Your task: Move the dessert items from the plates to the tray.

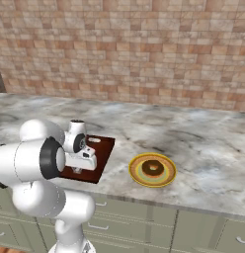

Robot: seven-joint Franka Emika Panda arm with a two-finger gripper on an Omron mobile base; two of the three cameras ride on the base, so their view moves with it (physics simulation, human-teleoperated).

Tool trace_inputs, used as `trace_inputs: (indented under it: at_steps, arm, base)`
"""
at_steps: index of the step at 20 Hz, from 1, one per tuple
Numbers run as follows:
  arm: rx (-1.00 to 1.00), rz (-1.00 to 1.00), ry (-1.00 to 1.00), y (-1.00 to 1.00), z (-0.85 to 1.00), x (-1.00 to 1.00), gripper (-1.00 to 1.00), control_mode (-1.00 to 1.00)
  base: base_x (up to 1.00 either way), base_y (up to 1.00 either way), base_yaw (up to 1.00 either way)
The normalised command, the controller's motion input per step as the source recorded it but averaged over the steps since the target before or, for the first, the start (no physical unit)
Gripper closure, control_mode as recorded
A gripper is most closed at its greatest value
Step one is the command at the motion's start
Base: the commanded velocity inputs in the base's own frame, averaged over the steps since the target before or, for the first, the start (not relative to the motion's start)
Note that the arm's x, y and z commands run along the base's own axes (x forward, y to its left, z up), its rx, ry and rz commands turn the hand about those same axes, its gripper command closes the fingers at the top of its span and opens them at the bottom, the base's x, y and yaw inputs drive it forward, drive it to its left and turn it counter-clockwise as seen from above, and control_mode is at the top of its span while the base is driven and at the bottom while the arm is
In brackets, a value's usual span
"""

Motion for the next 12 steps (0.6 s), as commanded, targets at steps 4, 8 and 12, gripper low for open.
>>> trace_inputs:
  at_steps: [4, 8, 12]
  arm:
    - [0.00, 0.00, 0.00, 0.00, 0.00, 0.00, -1.00, -1.00]
    - [0.00, 0.00, 0.00, 0.00, 0.00, 0.00, -1.00, -1.00]
    - [0.00, 0.00, 0.00, 0.00, 0.00, -0.05, -1.00, -1.00]
  base:
    - [0.00, 0.00, 0.00]
    - [0.00, 0.00, 0.00]
    - [0.00, 0.00, 0.00]
